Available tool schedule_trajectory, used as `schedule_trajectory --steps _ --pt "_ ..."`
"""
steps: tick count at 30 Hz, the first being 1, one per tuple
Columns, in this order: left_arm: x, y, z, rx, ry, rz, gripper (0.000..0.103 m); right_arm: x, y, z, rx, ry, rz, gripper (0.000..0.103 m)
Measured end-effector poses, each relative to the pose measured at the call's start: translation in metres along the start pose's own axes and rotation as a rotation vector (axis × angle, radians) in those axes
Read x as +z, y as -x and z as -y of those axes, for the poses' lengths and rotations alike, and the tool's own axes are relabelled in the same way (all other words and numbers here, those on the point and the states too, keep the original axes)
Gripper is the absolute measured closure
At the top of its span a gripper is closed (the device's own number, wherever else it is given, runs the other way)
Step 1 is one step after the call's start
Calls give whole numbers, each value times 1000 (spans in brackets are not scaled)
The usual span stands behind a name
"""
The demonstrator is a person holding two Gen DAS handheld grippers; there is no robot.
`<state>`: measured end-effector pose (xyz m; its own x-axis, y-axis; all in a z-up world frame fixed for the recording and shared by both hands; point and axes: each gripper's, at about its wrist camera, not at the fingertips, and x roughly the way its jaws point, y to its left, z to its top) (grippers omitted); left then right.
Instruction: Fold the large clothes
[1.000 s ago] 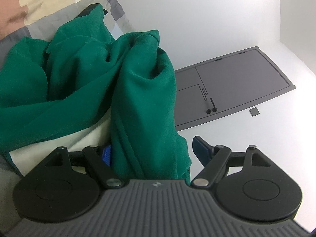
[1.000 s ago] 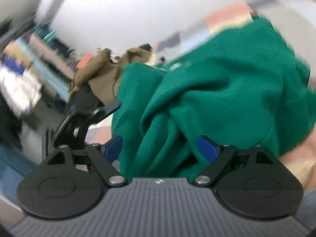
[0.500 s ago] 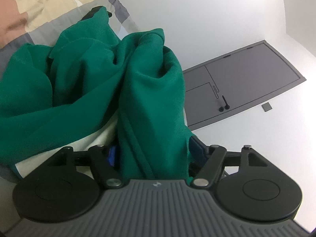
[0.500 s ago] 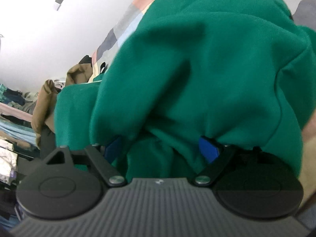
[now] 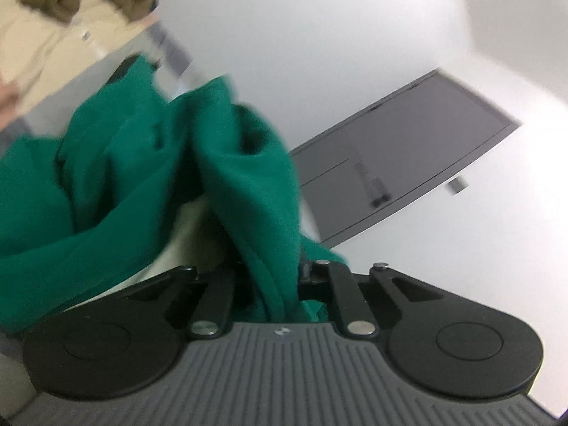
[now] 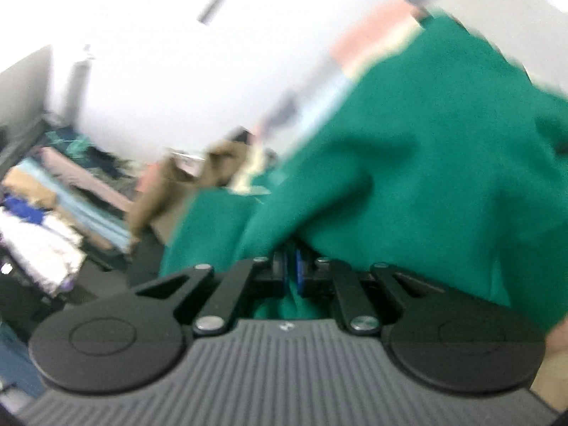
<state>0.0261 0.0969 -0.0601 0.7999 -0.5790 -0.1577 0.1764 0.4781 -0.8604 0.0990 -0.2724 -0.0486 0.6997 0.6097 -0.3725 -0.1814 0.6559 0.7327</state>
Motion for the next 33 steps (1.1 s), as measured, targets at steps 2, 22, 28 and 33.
schedule_trajectory --steps 2,22,28,33 --pt "3 13 7 -72 12 35 94 8 20 -7 56 33 47 96" --pt "40 87 136 -355 -150 243 96 86 139 -64 367 222 349 98" --pt "55 103 193 -294 -294 231 96 119 177 -116 411 297 470 100" --pt "33 88 197 -220 -342 132 96 113 169 -129 362 246 364 97"
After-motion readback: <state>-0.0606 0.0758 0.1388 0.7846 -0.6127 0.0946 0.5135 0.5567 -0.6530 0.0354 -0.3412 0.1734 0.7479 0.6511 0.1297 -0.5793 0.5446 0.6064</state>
